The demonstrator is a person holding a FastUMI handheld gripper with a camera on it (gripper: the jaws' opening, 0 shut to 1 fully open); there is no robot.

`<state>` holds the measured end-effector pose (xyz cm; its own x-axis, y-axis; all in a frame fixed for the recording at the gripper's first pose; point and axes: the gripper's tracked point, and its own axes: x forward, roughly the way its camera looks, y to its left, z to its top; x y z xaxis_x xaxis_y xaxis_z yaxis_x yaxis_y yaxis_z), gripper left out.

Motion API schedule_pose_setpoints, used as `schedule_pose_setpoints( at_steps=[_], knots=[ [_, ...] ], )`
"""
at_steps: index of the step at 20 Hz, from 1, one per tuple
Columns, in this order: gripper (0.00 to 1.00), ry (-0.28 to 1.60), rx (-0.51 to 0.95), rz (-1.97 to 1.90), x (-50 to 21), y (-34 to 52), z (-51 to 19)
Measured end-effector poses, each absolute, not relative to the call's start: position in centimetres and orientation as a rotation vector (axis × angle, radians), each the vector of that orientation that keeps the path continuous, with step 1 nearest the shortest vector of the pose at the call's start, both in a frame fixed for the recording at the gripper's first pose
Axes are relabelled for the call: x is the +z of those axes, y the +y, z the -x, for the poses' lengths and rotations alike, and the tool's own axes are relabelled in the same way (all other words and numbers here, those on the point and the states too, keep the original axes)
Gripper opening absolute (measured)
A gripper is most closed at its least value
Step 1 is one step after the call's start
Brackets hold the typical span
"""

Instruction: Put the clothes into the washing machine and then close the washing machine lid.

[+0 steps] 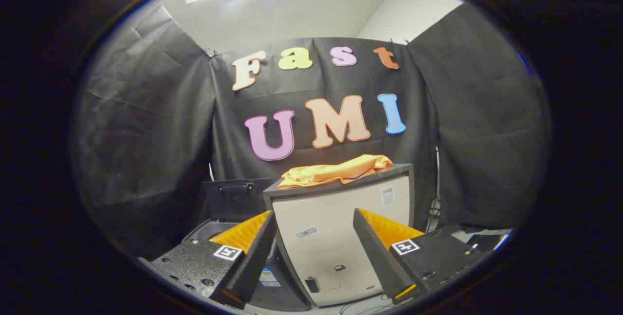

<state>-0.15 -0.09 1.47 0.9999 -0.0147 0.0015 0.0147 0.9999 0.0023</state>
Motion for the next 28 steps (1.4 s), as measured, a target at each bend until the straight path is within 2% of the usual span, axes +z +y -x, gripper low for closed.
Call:
schedule_pose_setpoints(
  at_steps=[8, 12, 18, 28],
  knots=[
    [0.96, 0.114, -0.064, 0.155, 2.1, 0.7, -2.7],
    [0.97, 0.122, -0.033, 0.254, 3.9, 2.0, -5.7],
    [0.98, 0.126, -0.011, 0.275, 6.2, 3.4, -12.0],
    [0.98, 0.238, -0.014, 0.194, 9.1, 1.2, -23.5]
  ],
)
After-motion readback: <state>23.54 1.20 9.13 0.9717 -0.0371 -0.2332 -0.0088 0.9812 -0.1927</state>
